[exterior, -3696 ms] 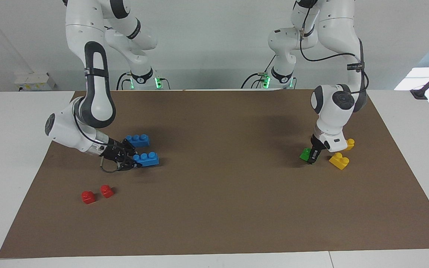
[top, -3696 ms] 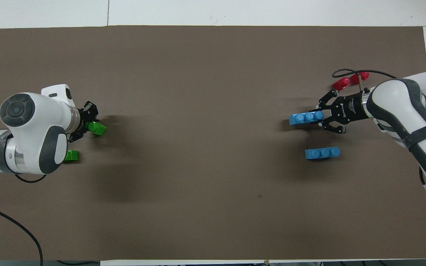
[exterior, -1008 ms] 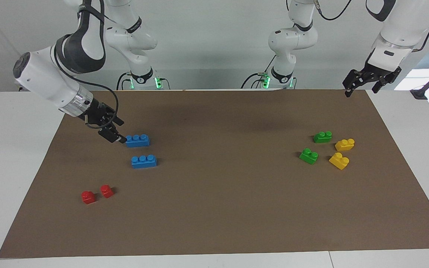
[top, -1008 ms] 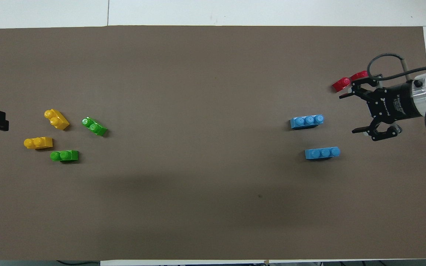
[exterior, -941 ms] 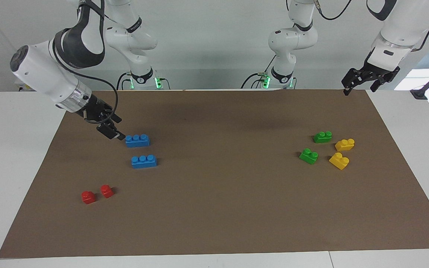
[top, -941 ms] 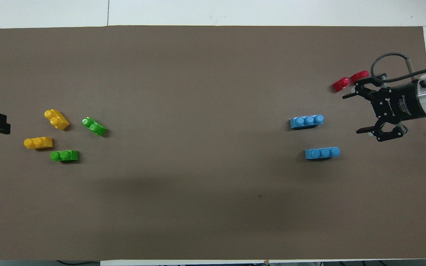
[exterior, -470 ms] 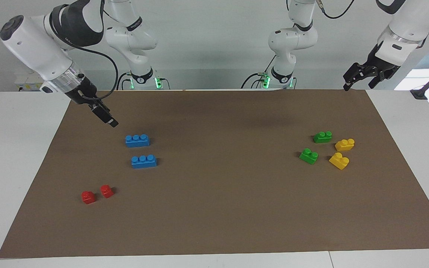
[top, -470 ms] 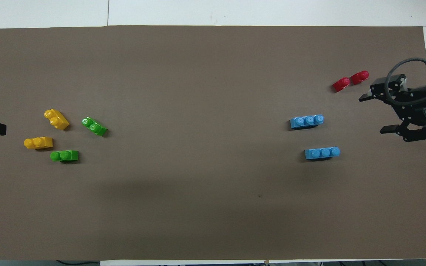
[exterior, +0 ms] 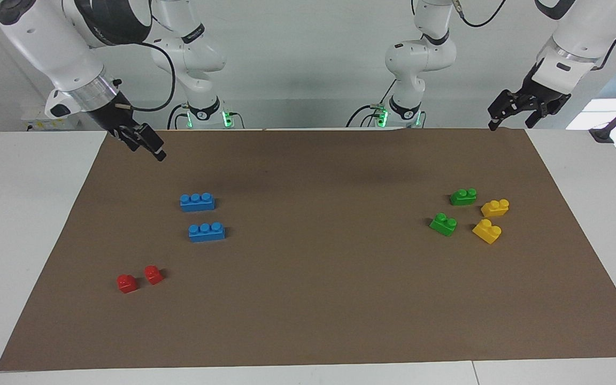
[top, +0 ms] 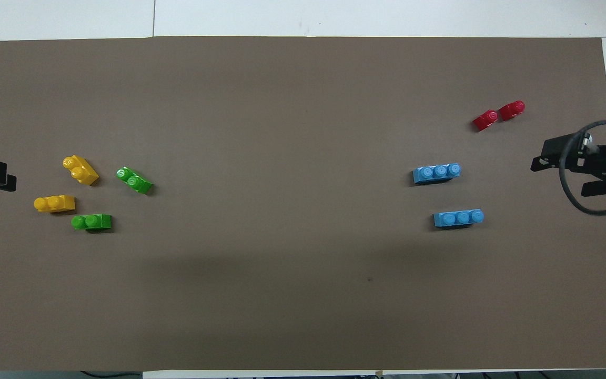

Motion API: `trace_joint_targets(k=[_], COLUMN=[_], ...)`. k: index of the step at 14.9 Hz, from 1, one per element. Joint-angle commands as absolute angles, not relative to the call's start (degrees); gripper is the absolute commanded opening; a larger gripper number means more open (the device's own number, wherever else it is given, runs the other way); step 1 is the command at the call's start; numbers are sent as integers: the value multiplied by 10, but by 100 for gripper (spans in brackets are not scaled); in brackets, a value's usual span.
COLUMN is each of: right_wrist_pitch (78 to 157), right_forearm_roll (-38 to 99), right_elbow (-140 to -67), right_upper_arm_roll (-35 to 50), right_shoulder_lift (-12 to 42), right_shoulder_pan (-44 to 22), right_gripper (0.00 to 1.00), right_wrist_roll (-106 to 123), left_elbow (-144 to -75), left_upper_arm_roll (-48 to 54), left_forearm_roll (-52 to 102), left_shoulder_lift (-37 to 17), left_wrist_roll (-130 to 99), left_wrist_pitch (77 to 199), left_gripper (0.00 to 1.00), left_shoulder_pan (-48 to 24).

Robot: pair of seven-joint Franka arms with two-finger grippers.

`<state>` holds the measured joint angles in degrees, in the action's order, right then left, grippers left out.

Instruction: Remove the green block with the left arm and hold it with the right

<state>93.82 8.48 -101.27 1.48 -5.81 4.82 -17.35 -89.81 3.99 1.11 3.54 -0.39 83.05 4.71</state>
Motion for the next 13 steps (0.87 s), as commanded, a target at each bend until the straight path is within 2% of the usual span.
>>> trace_joint_targets(k=[1, 6, 8, 10, 13], right_wrist_pitch=[916, 888, 886, 867, 871], right_forearm_roll=[47, 46, 45, 37, 8], right_elbow=[-997, -976, -971, -934, -927], right_upper_arm_roll=[26, 24, 8, 8, 9], right_shoulder_lift=[-71, -66, -59, -33, -29], right_shoulder_pan=[50, 41, 24, 26, 22], right_gripper=[100, 100, 100, 100, 99], right_wrist_roll=[-72, -68, -69, -69, -69], left_elbow=[-887, -884, -884, -884, -885], left_upper_arm_roll=[34, 48, 48, 50, 50], left_forearm_roll=[4, -8, -7, -7, -6], left_shoulder_lift=[26, 26, 29, 33, 34], left_wrist_roll=[-8, -8, -8, -8, -8], left_wrist_pitch=[843, 846, 846, 846, 846], left_gripper=[100, 100, 100, 100, 100], left_shoulder_pan=[40, 41, 41, 41, 41])
